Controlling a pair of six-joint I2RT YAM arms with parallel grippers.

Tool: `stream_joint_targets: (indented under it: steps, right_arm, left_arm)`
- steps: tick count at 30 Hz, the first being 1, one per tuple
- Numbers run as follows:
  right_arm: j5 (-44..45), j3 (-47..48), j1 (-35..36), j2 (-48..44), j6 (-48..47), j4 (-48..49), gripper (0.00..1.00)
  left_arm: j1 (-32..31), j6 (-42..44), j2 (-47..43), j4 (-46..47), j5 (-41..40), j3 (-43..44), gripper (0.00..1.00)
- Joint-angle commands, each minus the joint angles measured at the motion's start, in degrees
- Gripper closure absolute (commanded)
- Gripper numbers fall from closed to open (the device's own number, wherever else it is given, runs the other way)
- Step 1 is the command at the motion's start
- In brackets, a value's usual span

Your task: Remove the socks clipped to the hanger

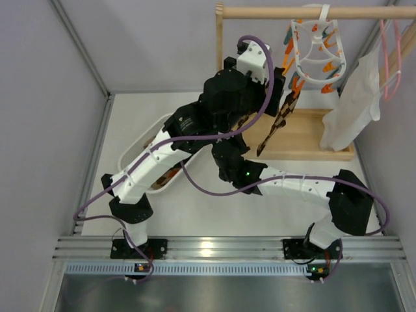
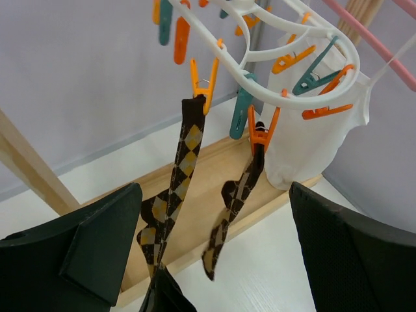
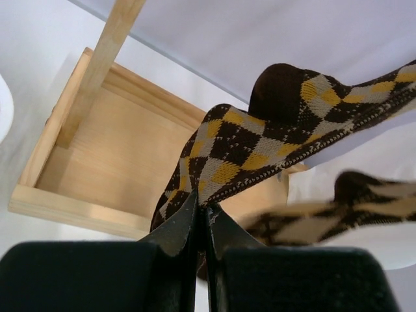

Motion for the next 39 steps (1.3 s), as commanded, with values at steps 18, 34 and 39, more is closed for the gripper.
stream_joint_targets:
  steps: [18,34,39]
  right_arm:
    - [-4.1,-6.4,0.69,-10.11,4.83,-0.67,1.0]
    - [-3.93,-7.11,1.74,-10.37,6.5,-3.22,1.0]
    - [-4.36,-8.16,1.74,-10.45,6.41,-3.04,1.0]
  left_arm:
    - [5.17,2.14,10.52,17.77,9.65,4.97,0.05]
    - [5.09,10.93,16.14,27.09,5.34,4.44,0.22]
    - [5.7,13.66,17.64,29.82,6.83,4.0,0.24]
